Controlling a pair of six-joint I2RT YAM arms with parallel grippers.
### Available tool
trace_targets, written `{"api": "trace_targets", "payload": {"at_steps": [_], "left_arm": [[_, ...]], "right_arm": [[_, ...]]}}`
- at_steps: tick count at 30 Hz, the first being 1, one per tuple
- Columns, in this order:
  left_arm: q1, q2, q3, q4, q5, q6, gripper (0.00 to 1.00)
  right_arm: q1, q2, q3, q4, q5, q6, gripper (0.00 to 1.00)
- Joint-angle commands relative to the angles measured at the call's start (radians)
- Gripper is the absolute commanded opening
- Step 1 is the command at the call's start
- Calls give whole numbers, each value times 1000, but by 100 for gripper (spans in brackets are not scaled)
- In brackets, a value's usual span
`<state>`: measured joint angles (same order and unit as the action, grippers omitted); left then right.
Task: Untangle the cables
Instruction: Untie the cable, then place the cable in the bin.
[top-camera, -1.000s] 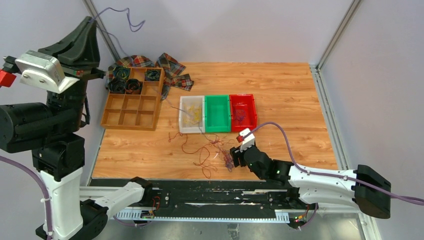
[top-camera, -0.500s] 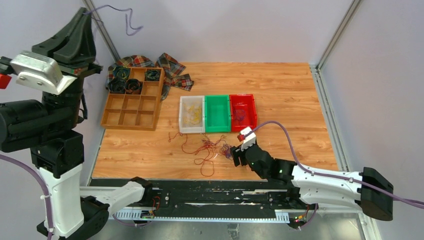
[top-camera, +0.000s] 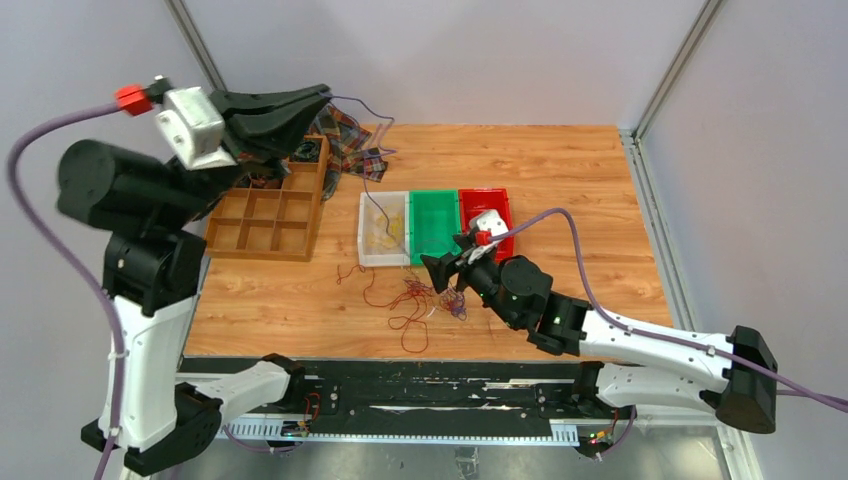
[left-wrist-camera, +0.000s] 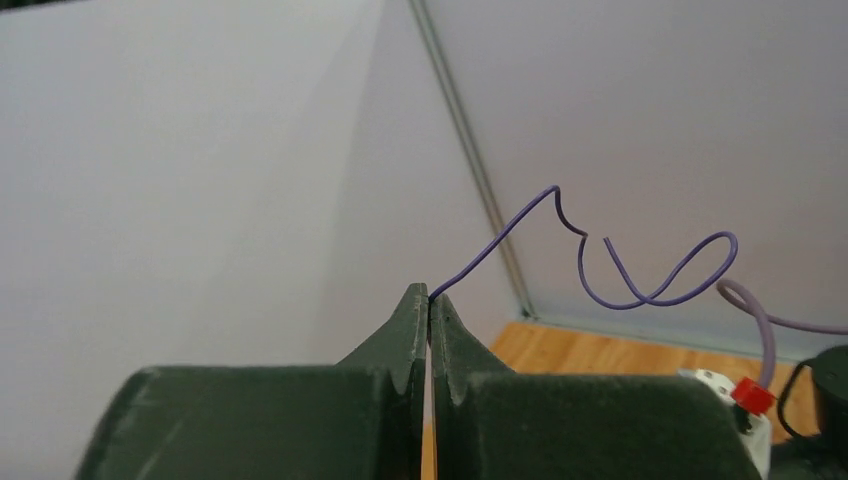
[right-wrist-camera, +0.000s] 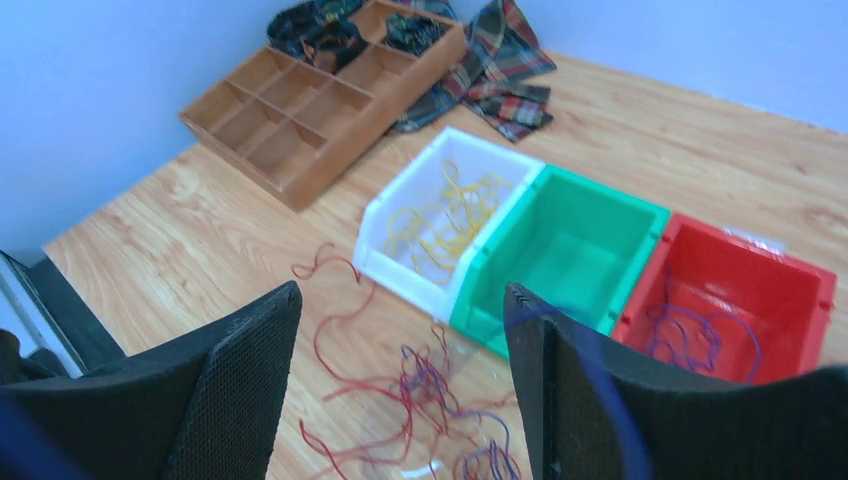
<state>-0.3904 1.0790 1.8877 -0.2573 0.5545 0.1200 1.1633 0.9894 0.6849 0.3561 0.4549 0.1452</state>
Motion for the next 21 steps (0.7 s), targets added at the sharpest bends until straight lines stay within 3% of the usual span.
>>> {"api": "trace_targets", "payload": {"at_steps": [1,9,21], "left_arm": [[-7,61,-73,47,172,-184,1],[-96,160,-107,75,168,-158,1],[-172,364,30,178,135,-149,1]], "right_arm": [[-27,70,78,133,-29,-33,73],[-118,55,38,153,52,8,70],[-312,-51,-76,59,77,97,68]]}}
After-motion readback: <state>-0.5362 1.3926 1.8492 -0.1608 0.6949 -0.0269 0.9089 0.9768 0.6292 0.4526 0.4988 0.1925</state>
